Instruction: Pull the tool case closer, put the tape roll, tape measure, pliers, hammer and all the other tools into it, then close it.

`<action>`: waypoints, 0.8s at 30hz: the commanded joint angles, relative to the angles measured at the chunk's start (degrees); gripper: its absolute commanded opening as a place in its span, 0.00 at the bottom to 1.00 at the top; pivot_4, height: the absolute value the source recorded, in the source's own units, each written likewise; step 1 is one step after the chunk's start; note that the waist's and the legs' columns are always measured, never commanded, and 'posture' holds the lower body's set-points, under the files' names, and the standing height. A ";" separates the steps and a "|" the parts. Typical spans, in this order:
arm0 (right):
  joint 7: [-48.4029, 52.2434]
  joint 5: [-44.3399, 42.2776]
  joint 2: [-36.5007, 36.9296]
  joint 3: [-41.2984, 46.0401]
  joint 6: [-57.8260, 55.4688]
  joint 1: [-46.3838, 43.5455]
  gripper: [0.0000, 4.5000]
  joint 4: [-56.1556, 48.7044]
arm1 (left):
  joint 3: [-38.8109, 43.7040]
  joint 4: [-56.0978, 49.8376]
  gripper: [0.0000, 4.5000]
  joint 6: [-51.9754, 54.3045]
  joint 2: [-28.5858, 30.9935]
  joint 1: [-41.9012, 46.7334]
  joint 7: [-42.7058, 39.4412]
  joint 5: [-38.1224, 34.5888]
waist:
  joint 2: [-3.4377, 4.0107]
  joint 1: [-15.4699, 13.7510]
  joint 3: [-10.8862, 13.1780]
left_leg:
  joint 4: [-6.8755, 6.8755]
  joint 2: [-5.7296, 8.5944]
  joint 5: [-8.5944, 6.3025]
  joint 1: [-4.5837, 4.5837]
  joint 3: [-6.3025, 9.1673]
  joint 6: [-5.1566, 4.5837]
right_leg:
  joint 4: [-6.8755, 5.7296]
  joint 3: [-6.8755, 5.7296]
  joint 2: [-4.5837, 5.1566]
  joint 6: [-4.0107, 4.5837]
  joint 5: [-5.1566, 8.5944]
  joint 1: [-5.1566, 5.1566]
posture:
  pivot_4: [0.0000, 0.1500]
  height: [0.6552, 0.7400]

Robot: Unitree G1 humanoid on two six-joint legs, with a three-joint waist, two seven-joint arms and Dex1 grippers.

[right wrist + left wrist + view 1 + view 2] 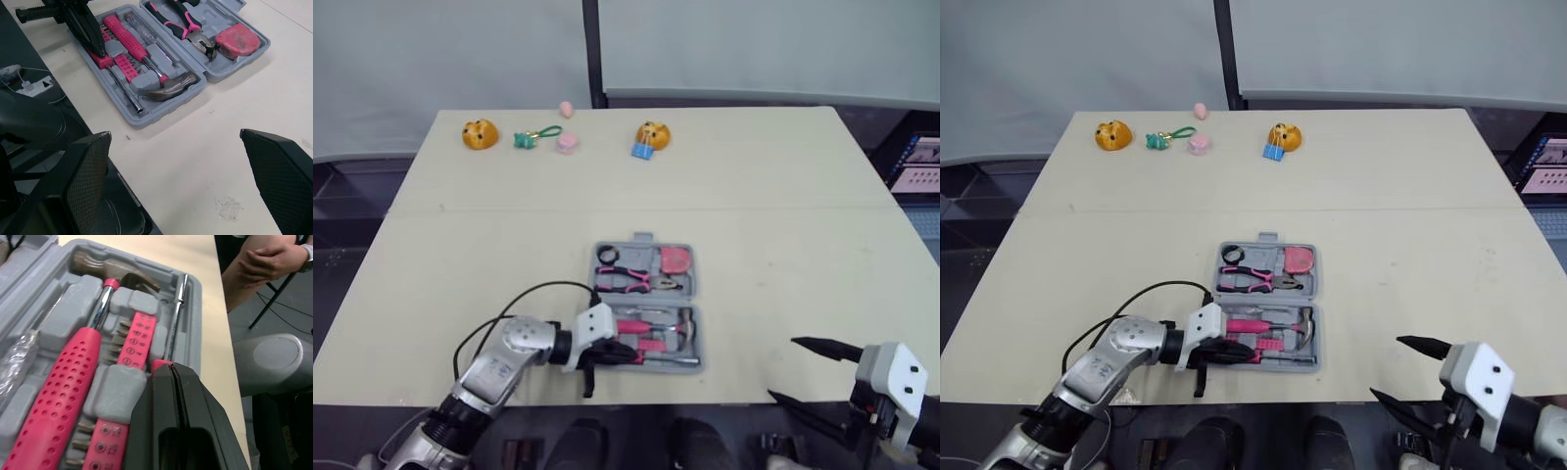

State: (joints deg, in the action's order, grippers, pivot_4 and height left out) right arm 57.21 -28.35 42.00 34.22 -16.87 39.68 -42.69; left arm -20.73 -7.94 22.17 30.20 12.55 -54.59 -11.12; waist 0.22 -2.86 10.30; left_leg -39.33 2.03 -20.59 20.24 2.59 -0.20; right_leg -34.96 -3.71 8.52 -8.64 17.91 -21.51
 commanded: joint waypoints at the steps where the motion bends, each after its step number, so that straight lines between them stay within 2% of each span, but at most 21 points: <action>1: -0.46 -0.55 -0.51 2.14 0.14 0.66 1.00 -1.69 | 1.05 -0.42 0.01 -0.30 0.40 -0.81 -0.43 -0.54 | 0.00 -0.02 0.00 | 0.00 0.00 0.00 0.00 0.00 0.00 | 0.00 0.00 0.00 0.00 0.00 0.00 | 1.00 0.67; 24: -0.34 -0.96 -0.44 3.34 -0.32 0.71 1.00 -1.74 | -3.21 1.21 0.01 -3.04 2.24 -3.00 -0.05 6.27 | 0.11 0.01 -0.19 | 0.06 -0.06 0.00 -0.04 -0.01 0.00 | 0.05 0.01 0.00 0.00 0.00 0.01 | 1.00 0.67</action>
State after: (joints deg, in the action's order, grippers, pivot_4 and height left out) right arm 57.21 -28.46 41.99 36.23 -17.36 39.79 -42.70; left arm -21.82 -8.38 18.44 31.22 11.43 -54.51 -7.42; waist 0.33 -2.84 10.11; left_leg -39.27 1.97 -20.60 20.20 2.57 -0.19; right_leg -34.92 -3.71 8.52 -8.64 17.91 -21.50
